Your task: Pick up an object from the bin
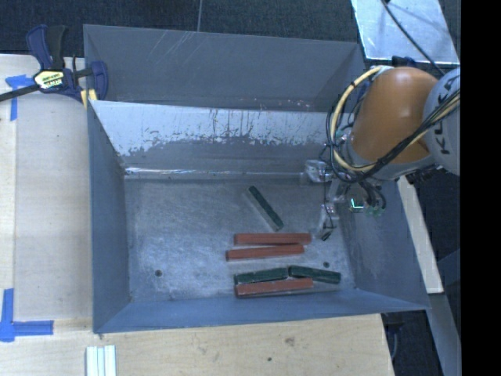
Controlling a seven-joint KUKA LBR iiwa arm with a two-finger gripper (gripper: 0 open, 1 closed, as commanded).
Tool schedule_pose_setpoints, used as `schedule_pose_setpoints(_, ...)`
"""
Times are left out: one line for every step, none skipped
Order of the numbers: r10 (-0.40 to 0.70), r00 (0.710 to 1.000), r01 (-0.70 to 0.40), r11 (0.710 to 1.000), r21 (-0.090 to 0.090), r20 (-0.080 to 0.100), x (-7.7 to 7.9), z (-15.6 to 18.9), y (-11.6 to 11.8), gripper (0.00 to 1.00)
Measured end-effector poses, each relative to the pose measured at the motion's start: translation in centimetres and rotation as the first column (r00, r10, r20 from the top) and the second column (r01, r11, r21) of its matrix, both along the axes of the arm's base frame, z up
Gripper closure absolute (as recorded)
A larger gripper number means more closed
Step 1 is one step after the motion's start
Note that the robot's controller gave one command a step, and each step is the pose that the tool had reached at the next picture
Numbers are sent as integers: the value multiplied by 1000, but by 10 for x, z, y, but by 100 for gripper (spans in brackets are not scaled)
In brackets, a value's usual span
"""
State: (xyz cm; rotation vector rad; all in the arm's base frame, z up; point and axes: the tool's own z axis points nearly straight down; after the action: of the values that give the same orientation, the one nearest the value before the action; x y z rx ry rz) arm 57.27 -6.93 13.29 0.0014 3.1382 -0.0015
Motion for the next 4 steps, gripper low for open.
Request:
schedule_pose_setpoints(181, 983, -181, 983, 1, -5, -49, -63, 14, 0)
schedule_pose_setpoints(182, 983, -182, 983, -2, 2, -47, -60, 14, 100)
schedule_pose_setpoints(183, 983, -183, 983, 0, 0, -48, -62, 14, 0)
schedule_pose_setpoints(184, 983, -184, 983, 0, 4, -46, -60, 15, 100)
